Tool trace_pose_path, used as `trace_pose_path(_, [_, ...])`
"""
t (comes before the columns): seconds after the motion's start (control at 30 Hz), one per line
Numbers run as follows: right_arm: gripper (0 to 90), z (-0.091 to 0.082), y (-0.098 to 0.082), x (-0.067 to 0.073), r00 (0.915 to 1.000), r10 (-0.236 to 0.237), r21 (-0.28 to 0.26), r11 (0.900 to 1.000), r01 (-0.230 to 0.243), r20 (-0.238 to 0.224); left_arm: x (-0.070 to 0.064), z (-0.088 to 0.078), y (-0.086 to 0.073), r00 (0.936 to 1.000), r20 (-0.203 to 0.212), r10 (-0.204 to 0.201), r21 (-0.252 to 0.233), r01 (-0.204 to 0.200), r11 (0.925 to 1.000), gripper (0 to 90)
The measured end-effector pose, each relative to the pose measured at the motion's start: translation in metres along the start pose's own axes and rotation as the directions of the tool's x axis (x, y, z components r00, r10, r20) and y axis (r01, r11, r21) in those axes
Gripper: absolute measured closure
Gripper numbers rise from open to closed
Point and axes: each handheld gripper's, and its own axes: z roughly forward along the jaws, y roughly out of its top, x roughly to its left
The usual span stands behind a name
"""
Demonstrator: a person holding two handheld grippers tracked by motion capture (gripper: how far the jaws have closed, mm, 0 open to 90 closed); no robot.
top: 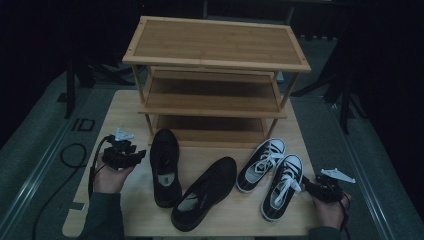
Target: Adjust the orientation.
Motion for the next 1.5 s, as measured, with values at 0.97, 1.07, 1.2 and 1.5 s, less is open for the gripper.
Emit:
trace_pose_path(0.97, [42.1,0.0,0.0,0.0,1.0,-0.001,0.0,1.0,0.001,-0.001,-0.027,-0.032,0.015,0.9965,0.065,0.053,-0.014,-0.052,0.9985,52.6])
trace_pose_path(1.07, [42.1,0.0,0.0,0.0,1.0,-0.002,0.0,1.0,0.002,-0.001,-0.031,-0.034,0.016,0.9954,0.076,0.059,-0.015,-0.058,0.9982,52.4])
trace_pose_path(1.2, [42.1,0.0,0.0,0.0,1.0,-0.001,0.0,1.0,0.001,-0.001,-0.035,-0.034,0.018,0.9936,0.089,0.069,-0.012,-0.068,0.9976,52.0])
trace_pose_path(1.5, [42.1,0.0,0.0,0.0,1.0,-0.001,0.0,1.0,0.001,0.0,-0.044,-0.03,0.019,0.9912,0.097,0.09,0.002,-0.09,0.9959,50.7])
